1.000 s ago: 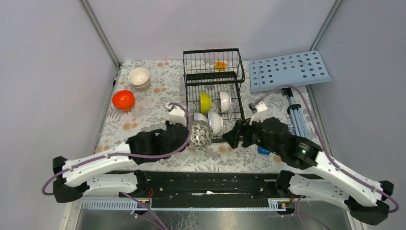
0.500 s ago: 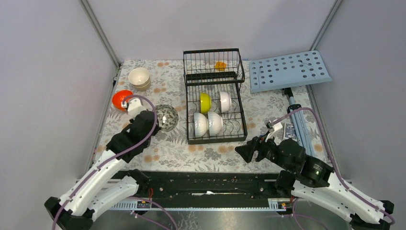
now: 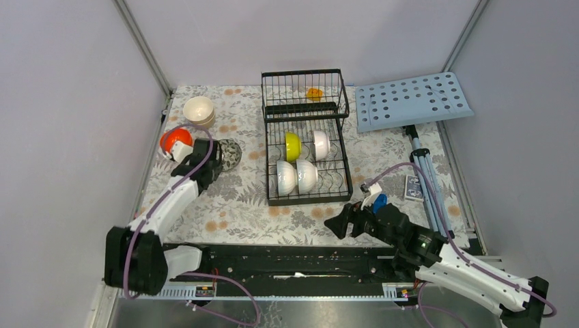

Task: Unload the bowls from the dish rack
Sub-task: Place the bowl at the center of the board.

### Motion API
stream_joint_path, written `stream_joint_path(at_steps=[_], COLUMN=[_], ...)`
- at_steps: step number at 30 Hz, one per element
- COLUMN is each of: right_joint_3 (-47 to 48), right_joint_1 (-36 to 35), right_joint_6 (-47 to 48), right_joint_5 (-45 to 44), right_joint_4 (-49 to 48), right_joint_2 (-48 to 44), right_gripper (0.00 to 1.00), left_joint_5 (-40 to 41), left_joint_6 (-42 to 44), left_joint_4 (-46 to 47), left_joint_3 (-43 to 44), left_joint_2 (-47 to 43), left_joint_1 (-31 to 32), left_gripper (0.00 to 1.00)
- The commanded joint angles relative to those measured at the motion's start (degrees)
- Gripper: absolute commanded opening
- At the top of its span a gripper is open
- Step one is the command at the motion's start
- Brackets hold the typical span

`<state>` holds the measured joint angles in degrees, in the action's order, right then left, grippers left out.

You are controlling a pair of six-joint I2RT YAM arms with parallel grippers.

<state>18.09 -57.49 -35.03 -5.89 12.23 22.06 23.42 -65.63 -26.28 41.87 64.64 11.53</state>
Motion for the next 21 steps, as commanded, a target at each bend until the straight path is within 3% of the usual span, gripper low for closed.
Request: stream_joint_path(at_steps=[1, 10, 21], right_joint_3=[-2.1, -5.7, -8.3], right_joint_1=[-0.4, -0.4, -0.4], right_joint_6=[-1.2, -2.9, -5.9], right_joint_5=[0.5, -4.3, -12.9], right_joint_4=[-7.4, -8.5, -9.7], right_joint_2=[2.2, 2.8, 1.7], right_gripper=[0.82, 0.81, 0.79], left_joint_5=[-0.8, 0.4, 0.7], left_joint_6=[-9.0, -11.3, -17.9], left_joint_4=[8.6, 10.0, 13.4], left_joint_3=[8.5, 25.0, 31.0], left_joint_2=[8.2, 31.7, 42.4], left_joint_1=[-1.9, -2.5, -2.3], left_gripper=[0.00, 0.00, 0.00])
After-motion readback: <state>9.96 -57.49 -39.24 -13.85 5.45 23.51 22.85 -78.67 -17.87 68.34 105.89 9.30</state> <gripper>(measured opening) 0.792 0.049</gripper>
